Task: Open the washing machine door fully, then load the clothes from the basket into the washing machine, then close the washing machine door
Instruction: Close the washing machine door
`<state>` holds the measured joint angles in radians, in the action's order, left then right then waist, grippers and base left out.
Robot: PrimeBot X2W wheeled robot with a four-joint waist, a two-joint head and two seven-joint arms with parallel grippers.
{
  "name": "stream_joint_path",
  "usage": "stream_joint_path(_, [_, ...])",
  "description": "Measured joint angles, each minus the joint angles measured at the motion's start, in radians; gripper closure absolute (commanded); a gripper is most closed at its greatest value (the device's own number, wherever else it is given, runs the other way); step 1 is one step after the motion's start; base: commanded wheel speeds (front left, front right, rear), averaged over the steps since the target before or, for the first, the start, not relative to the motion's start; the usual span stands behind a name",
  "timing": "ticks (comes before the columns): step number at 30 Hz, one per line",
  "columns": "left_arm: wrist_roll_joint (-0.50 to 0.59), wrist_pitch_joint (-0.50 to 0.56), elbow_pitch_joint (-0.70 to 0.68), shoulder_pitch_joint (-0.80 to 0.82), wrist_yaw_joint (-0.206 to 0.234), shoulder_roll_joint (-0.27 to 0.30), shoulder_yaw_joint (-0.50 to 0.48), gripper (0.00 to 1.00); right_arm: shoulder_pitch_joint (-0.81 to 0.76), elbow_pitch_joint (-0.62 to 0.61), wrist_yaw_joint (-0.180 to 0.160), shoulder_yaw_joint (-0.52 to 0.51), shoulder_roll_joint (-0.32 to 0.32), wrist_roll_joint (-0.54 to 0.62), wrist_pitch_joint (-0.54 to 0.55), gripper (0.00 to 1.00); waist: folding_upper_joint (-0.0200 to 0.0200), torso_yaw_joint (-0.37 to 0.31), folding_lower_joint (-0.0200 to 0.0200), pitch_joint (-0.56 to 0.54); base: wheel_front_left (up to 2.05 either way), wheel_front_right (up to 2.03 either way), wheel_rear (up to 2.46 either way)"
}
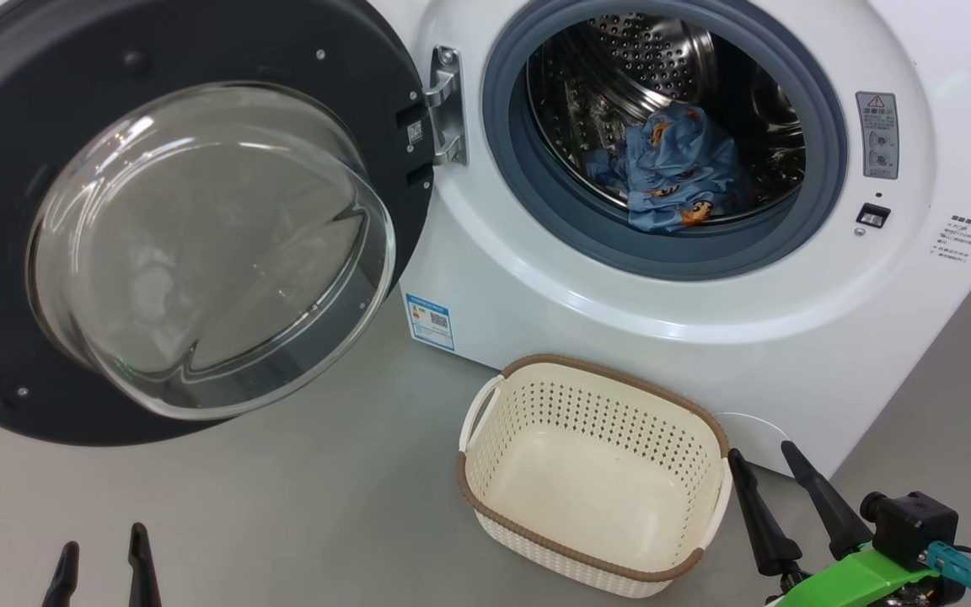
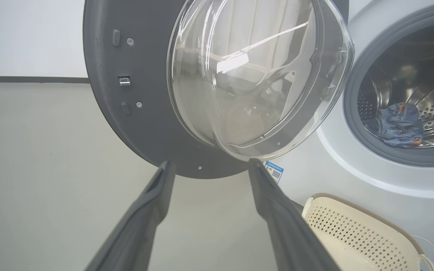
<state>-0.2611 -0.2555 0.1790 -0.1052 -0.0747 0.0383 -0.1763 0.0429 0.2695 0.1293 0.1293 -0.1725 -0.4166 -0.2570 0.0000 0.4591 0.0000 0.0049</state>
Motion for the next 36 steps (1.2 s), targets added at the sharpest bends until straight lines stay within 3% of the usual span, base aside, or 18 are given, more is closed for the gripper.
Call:
stream_joint_path(8, [-0.03, 0.0, -0.013, 0.001, 0.0, 0.0, -0.003, 0.0, 0.0, 0.0, 0.0, 0.002, 0.001, 0.0, 0.0, 0.0, 0.0, 0.002, 0.0, 0.004, 0.0, 0.0, 0.0])
stream_joint_path(9, [-0.038, 0.0, -0.016, 0.002, -0.001, 0.0, -0.005, 0.19, 0.0, -0.001, 0.0, -0.001, 0.002, 0.0, 0.0, 0.0, 0.0, 0.004, -0.0001, 0.005, 0.0, 0.0, 0.0])
stream_joint_path(10, [-0.045, 0.0, -0.02, 0.002, -0.003, 0.0, -0.01, 0.56, 0.0, -0.001, 0.0, -0.003, 0.003, 0.0, 0.0, 0.0, 0.0, 0.005, 0.0, 0.007, 0.0, 0.0, 0.0])
stream_joint_path(14, [-0.06, 0.0, -0.057, 0.024, -0.02, -0.001, -0.042, 1.0, -0.001, -0.004, 0.0, -0.01, 0.005, 0.0, 0.0, 0.0, 0.0, 0.012, 0.0, 0.015, 0.0, 0.0, 0.0])
stream_joint_path(19, [-0.06, 0.0, -0.122, 0.105, -0.046, 0.007, -0.104, 1.0, -0.001, -0.007, 0.0, -0.012, 0.004, 0.0, 0.0, 0.0, 0.0, 0.015, 0.0, 0.028, 0.0, 0.0, 0.0])
stream_joint_path(23, [-0.107, 0.0, -0.14, 0.196, -0.05, 0.078, -0.152, 1.0, 0.0, -0.009, 0.0, -0.008, 0.003, 0.0, 0.0, 0.0, 0.0, 0.01, -0.0001, 0.04, 0.0, 0.0, 0.0])
stream_joint_path(29, [-0.455, -0.001, -0.081, 0.389, -0.053, 0.25, -0.172, 1.0, 0.02, -0.009, 0.0, 0.01, -0.007, 0.0, 0.0, 0.0, 0.0, -0.007, 0.0, 0.071, 0.0, 0.0, 0.0])
stream_joint_path(36, [-0.793, 0.014, 0.146, 0.548, -0.053, 0.471, -0.151, 1.0, 0.054, -0.008, 0.0, 0.029, -0.013, 0.001, 0.0, 0.0, 0.0, -0.036, 0.0, 0.112, 0.0, 0.0, 0.0])
